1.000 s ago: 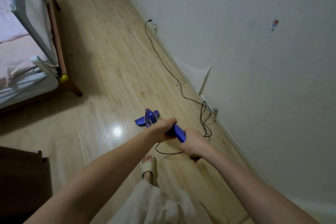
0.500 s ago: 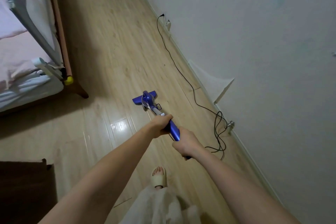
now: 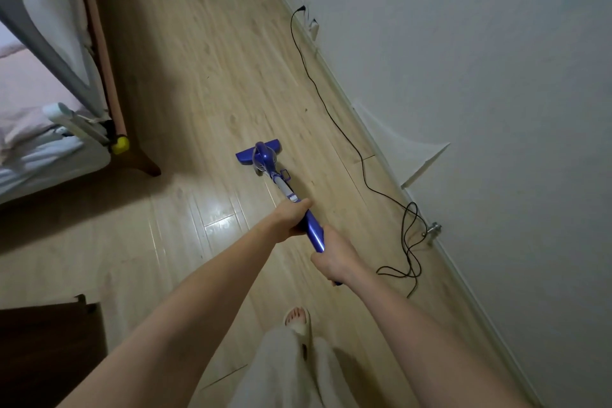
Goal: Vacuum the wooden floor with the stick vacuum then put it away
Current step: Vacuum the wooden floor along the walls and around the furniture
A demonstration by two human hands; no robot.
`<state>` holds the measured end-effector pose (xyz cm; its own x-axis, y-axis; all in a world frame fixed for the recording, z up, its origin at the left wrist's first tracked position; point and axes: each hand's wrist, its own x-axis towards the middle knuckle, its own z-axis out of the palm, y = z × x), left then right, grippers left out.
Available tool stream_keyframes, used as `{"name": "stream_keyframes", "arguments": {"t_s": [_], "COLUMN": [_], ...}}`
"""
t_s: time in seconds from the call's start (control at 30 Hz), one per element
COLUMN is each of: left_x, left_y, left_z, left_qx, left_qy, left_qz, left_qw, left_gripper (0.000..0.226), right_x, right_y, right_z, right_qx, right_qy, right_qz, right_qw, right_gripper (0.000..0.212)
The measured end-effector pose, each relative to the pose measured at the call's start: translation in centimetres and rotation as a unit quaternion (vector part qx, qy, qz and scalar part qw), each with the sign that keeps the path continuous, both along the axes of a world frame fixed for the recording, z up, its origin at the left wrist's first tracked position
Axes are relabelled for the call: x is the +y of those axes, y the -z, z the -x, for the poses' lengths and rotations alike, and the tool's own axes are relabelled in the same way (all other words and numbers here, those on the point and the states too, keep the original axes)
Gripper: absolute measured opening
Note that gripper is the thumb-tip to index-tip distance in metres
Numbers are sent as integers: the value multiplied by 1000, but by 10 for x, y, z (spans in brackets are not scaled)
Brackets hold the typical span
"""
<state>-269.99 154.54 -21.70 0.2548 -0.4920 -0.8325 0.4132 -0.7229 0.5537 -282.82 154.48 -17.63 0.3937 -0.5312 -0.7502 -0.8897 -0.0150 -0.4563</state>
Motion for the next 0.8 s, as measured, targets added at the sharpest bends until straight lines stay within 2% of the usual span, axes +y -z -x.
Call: {"name": "stream_keyframes", "arguments": {"t_s": [0.1,0.27,0.57,0.8], "left_x": [5,22,78,129], "left_y": [-11,-22,-58,-71], "left_z": [9,52,171,253], "left_qx": [11,37,57,62], "left_qy": [12,0,15,68], "left_qz": [5,18,20,0], "left_qw": [1000,999,998,996], "left_gripper": [29,14,13,12], "right_x": [5,21,80,140], "right_y": [-9,-31,-72,-97], "right_z": [11,54,168,249], "right_qx": [3,20,52,50], "right_qy": [-6,-12,-12,16], "right_qz": [15,50,77,78], "right_qw": [1000,998,996,996], "right_gripper": [56,56,47,36]}}
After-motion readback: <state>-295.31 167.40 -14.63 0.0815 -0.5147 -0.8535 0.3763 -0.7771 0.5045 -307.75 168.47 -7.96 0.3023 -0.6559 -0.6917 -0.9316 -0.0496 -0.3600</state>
